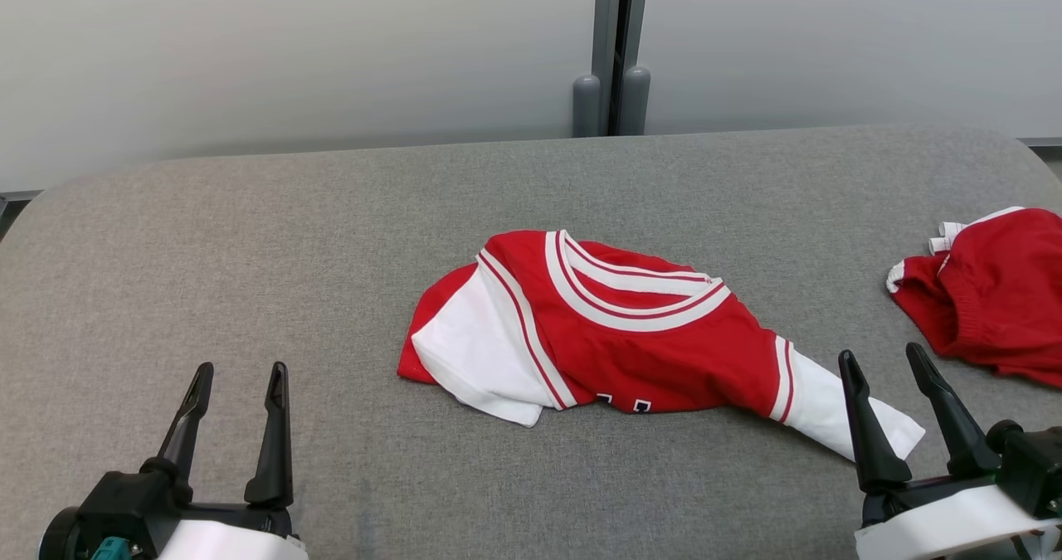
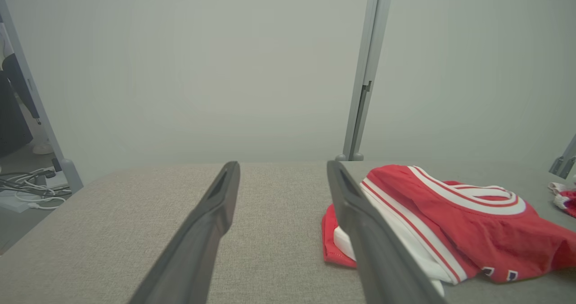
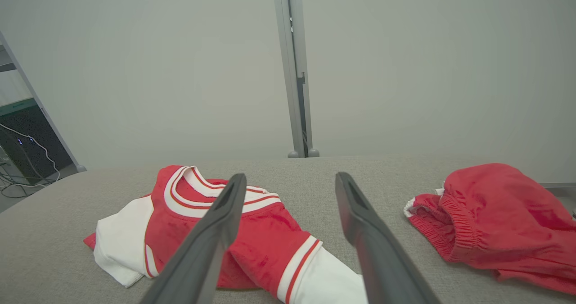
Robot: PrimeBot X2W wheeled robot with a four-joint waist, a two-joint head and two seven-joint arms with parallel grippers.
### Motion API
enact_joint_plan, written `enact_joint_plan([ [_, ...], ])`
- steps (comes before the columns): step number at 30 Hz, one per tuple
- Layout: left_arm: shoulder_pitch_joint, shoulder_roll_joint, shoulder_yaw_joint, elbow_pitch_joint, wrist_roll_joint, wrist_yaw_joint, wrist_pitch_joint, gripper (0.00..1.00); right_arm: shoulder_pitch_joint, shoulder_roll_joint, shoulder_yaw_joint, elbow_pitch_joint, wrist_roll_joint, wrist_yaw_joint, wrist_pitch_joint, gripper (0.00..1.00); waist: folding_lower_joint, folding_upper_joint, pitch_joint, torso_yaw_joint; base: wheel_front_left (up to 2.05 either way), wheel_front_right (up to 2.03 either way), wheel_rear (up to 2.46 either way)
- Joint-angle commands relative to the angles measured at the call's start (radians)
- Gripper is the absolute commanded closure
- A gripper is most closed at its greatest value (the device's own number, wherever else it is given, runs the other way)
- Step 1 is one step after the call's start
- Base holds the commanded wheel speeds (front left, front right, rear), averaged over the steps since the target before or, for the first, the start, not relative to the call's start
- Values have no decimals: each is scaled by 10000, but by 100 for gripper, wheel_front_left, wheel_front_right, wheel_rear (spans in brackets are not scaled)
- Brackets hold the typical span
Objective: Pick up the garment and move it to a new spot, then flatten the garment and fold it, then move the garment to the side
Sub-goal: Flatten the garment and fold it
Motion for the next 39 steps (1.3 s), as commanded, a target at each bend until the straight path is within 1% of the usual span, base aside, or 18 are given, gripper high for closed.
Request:
enact_joint_plan([
  [1, 133, 80, 7, -43, -21, 52, -3, 0, 132, -5, -29, -73, 4, 3, 31, 0, 0, -1, -5, 10, 0, 0, 0],
  [16, -105, 66, -118, -124, -26, 69, 11, 0, -29, 67, -125, -21, 61, 3, 71, 0, 0, -1, 73, 181, 0, 0, 0],
  [20, -301, 62, -209, -135, -2, -22, 4, 0, -256, -44, -224, 159, 200, 3, 45, 0, 0, -1, 214, 414, 0, 0, 0],
  [26, -646, -43, -271, -129, -33, -139, -86, 0, -1021, -378, -118, 738, 534, 3, 190, 0, 0, -1, 742, 1029, 0, 0, 0],
  [28, -794, -139, -318, -68, -51, -191, -113, 0, -1420, -591, 188, 975, 682, 3, 323, 0, 0, -1, 990, 1298, 0, 0, 0],
  [29, -942, -240, -337, 51, -59, -241, -182, 0, -1839, -849, 660, 1294, 801, 5, 491, 0, 0, -1, 1170, 1526, 0, 0, 0],
  [32, -1188, -385, -388, 256, -76, -399, -261, 0, -2508, -1280, 1519, 1744, 1061, 3, 786, 0, 0, -1, 1448, 1880, 0, 0, 0],
  [33, -1188, -385, -388, 256, -76, -399, -261, 0, -2508, -1280, 1519, 1744, 1061, 3, 786, 0, 0, -1, 1448, 1880, 0, 0, 0],
  [39, -1577, -687, -432, 700, -16, -681, -389, 0, -3723, -2156, 3035, 2632, 1743, 3, 1255, 0, 0, -1, 1807, 2439, 0, 0, 0],
])
